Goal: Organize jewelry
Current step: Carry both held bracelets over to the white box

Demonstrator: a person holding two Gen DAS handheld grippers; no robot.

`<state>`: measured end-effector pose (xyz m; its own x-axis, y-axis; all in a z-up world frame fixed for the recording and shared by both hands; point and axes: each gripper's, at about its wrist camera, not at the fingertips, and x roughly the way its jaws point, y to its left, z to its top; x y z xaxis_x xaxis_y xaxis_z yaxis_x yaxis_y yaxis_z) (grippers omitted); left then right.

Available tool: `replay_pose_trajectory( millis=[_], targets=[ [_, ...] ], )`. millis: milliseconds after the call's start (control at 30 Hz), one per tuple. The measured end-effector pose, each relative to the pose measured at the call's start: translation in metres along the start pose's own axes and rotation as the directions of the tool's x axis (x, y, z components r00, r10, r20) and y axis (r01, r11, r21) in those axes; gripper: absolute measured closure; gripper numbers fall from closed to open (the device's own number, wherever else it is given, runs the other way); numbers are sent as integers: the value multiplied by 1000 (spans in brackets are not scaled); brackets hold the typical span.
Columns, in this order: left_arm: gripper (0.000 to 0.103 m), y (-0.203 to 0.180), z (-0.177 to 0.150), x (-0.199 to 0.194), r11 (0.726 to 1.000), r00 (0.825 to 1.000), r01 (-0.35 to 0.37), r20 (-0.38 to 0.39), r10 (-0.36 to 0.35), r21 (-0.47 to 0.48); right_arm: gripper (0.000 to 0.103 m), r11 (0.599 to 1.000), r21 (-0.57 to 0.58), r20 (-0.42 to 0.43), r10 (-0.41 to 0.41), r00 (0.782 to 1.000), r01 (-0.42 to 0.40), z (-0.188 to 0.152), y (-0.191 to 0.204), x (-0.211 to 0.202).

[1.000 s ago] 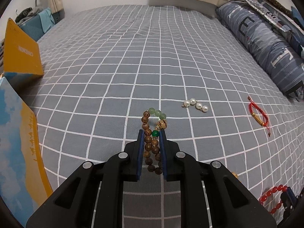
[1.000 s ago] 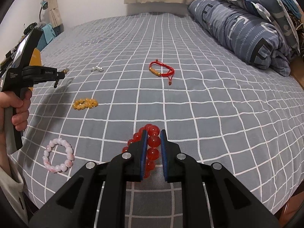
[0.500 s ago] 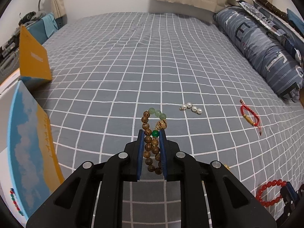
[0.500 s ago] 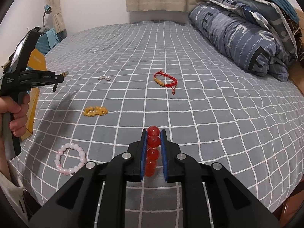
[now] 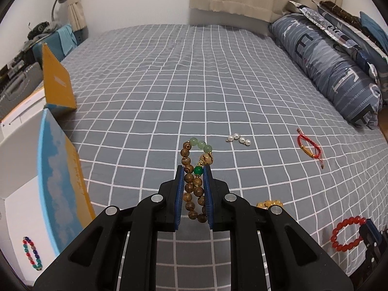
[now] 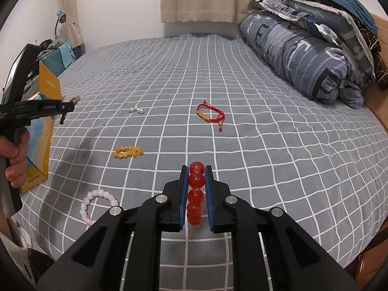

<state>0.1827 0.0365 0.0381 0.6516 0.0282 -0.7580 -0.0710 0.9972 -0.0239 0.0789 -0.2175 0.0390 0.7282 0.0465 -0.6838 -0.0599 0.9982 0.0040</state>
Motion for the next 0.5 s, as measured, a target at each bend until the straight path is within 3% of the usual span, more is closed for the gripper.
replay_pose_trajectory(
  millis=[500],
  targets=[
    [88, 15, -10, -50, 1000, 999, -13, 37, 13, 1, 90, 1000, -1, 28, -10, 1000, 10, 13, 11, -20]
  ],
)
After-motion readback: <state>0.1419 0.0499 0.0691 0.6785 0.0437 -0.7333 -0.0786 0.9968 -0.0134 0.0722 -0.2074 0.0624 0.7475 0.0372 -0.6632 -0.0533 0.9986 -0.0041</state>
